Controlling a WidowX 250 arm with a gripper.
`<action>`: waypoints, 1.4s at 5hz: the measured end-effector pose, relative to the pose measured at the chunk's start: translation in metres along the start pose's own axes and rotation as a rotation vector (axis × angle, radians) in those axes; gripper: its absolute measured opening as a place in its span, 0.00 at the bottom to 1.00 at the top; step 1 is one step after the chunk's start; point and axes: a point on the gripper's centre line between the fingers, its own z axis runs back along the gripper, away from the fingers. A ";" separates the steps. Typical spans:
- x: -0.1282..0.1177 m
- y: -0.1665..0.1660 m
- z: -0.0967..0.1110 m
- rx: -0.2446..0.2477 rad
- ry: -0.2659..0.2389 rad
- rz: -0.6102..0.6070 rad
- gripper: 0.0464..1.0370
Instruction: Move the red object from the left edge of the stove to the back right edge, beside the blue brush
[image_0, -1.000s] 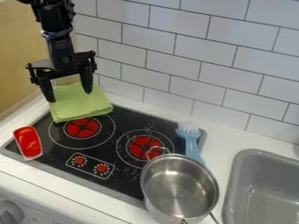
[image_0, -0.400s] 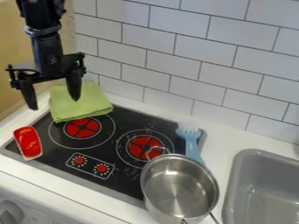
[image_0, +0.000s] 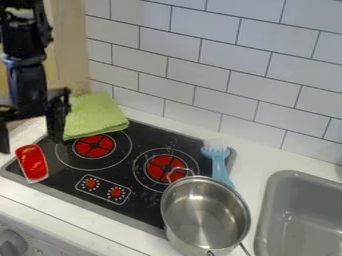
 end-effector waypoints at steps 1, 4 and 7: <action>0.002 -0.007 -0.005 -0.027 0.000 0.013 0.96; -0.006 -0.007 -0.032 0.032 -0.047 0.013 0.96; -0.015 0.002 -0.043 0.048 -0.043 -0.018 0.58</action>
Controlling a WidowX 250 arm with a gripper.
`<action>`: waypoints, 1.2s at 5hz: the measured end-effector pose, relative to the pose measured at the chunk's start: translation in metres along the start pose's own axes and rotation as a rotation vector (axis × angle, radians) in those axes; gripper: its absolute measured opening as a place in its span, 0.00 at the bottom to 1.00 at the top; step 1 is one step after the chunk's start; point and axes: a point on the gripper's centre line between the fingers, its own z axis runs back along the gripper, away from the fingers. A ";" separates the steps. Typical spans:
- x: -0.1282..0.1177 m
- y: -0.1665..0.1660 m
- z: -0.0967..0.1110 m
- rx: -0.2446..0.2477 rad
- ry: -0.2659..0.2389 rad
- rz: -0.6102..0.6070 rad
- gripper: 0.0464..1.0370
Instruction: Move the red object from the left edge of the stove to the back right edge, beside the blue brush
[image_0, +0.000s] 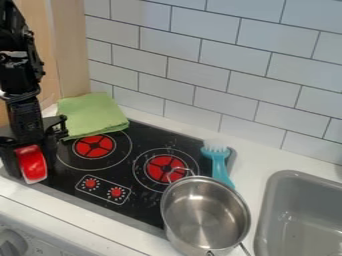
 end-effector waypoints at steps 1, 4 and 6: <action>0.000 0.000 0.000 -0.003 0.002 0.002 0.51; 0.008 0.004 0.009 0.007 0.014 -0.032 0.51; 0.028 0.047 0.030 0.064 0.049 -0.181 0.51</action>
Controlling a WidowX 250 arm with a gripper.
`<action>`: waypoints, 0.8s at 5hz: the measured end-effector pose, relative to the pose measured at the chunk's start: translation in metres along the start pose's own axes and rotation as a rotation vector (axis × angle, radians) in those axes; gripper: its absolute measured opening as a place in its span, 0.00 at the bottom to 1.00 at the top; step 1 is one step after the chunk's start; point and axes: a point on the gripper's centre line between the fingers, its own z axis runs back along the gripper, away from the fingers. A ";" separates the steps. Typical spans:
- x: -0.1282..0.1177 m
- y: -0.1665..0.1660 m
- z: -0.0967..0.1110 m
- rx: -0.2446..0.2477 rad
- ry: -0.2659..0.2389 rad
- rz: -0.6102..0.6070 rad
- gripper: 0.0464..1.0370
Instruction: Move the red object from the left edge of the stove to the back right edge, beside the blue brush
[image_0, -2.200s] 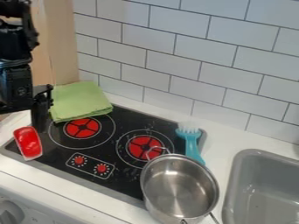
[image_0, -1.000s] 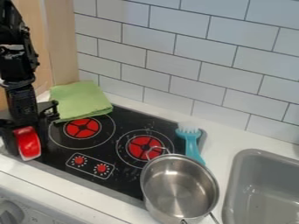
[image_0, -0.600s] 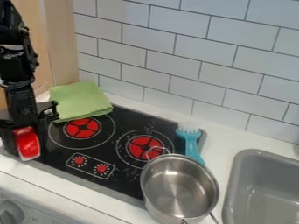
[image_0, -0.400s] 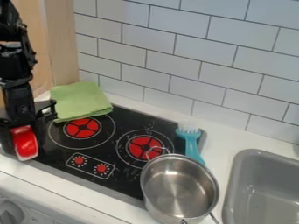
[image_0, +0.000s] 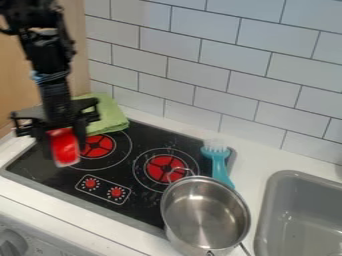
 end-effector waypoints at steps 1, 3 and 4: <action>-0.002 0.038 0.017 0.046 0.043 -0.116 0.51; -0.008 0.099 0.038 0.089 0.095 -0.293 0.51; -0.013 0.127 0.035 0.094 0.071 -0.360 0.51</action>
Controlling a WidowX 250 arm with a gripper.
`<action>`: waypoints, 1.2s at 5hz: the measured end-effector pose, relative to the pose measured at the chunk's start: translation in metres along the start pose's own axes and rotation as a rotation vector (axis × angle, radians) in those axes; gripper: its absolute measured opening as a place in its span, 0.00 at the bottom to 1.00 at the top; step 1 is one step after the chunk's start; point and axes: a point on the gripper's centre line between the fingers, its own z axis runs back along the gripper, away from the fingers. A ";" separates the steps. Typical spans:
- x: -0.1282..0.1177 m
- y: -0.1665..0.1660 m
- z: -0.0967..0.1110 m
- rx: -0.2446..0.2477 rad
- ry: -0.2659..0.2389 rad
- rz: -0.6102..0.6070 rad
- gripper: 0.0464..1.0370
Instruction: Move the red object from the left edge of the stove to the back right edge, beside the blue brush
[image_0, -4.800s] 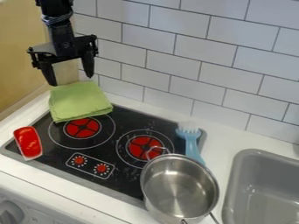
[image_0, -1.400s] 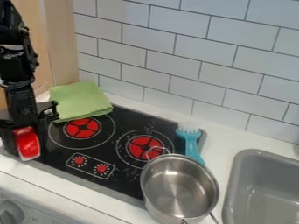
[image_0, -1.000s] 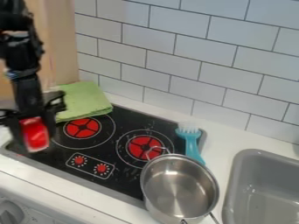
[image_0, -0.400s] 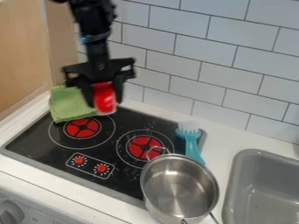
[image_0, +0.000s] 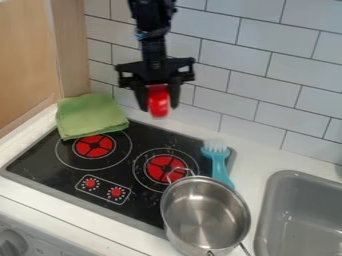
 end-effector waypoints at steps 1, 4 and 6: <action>-0.006 0.014 -0.019 -0.019 -0.044 -0.052 0.51; 0.000 0.032 -0.056 -0.080 -0.135 -0.149 0.51; 0.001 0.028 -0.064 -0.109 -0.167 -0.141 0.60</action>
